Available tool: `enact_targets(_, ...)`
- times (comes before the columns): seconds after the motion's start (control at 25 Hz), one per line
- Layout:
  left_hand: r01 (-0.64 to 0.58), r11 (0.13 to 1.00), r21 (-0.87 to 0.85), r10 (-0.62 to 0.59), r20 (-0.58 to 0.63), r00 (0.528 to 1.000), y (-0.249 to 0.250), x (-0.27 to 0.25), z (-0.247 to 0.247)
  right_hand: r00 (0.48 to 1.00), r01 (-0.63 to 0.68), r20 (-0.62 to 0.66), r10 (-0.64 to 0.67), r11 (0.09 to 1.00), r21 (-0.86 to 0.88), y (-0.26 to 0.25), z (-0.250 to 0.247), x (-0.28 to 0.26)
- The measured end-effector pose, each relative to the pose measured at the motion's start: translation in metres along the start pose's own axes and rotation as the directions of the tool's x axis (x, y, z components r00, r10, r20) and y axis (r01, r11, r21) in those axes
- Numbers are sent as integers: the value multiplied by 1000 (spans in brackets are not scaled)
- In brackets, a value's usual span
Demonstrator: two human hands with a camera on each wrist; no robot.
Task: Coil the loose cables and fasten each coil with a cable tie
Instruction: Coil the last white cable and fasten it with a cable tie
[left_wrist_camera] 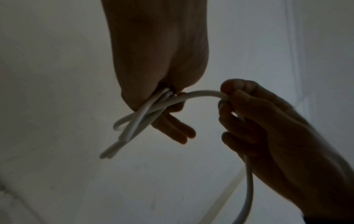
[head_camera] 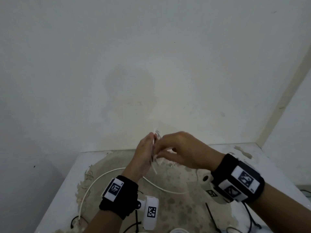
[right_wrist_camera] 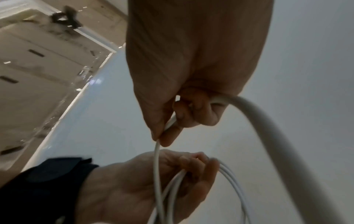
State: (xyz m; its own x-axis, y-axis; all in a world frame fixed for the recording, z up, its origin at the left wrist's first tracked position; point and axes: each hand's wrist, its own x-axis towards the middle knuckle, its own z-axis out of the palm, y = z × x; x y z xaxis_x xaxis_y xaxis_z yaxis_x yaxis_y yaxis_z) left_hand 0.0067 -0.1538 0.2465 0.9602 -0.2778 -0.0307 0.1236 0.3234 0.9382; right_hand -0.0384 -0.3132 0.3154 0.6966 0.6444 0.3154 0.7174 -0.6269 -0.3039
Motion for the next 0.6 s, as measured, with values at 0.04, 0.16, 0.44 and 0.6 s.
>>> enact_targets(0.04,21,994,109,-25,39,999,-1,-4,4,997,-42,-57,47,996,76,7,-2,1)
enact_targets(0.16,99,982,159,-124,159,980,2,-11,9,967,-185,-123,221,950,253,30,-3,-1)
enact_targets(0.44,362,928,91,-371,330,868,8,-14,-3,938,-247,-143,316,898,363,64,6,-13)
enact_targets(0.6,419,870,-259,-251,498,830,16,-12,-18,895,-301,-172,412,841,450,89,10,-27)
